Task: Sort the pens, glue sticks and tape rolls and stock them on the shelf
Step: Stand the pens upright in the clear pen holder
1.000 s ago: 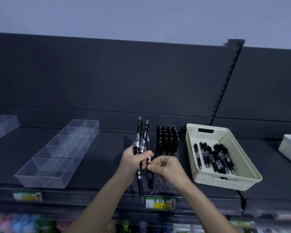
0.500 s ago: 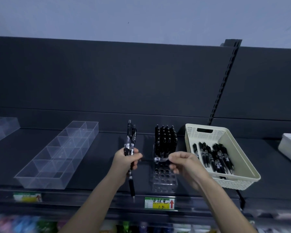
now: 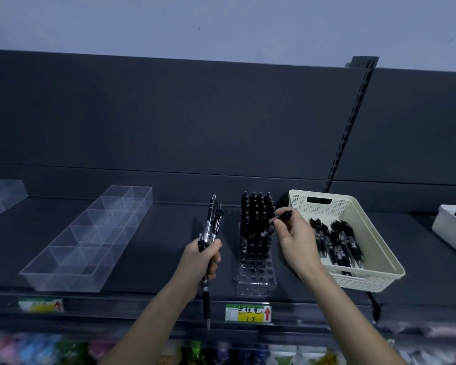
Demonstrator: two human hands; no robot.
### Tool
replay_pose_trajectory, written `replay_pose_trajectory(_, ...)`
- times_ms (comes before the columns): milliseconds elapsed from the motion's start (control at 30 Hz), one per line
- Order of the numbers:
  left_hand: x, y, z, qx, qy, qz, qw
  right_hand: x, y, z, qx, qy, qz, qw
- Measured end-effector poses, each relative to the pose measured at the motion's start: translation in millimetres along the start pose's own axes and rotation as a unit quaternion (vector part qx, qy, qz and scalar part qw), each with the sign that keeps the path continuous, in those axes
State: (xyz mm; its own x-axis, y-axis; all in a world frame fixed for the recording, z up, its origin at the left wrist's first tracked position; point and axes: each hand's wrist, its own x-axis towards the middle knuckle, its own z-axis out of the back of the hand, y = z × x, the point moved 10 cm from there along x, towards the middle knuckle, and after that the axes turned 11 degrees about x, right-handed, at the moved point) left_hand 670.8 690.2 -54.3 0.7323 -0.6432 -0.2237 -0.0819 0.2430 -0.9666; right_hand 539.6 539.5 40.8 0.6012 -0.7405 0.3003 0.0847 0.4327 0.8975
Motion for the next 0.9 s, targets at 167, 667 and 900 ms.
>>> replay_pose_trajectory(167, -1, 6, 3, 0.004, -0.002, 0.003, 1.000, 3, -10, -24, -0.106, 0.070, -0.003, 0.992)
replay_pose_trajectory(667, -6, -1, 5, 0.004, 0.001, -0.030, 1.000, -1, -34, -43, -0.148, 0.026, -0.038, 0.988)
replay_pose_trajectory(900, -4, 2, 8, 0.030, -0.003, -0.016, 0.999, 3, -34, -54, -0.187, 0.069, -0.028, 0.980)
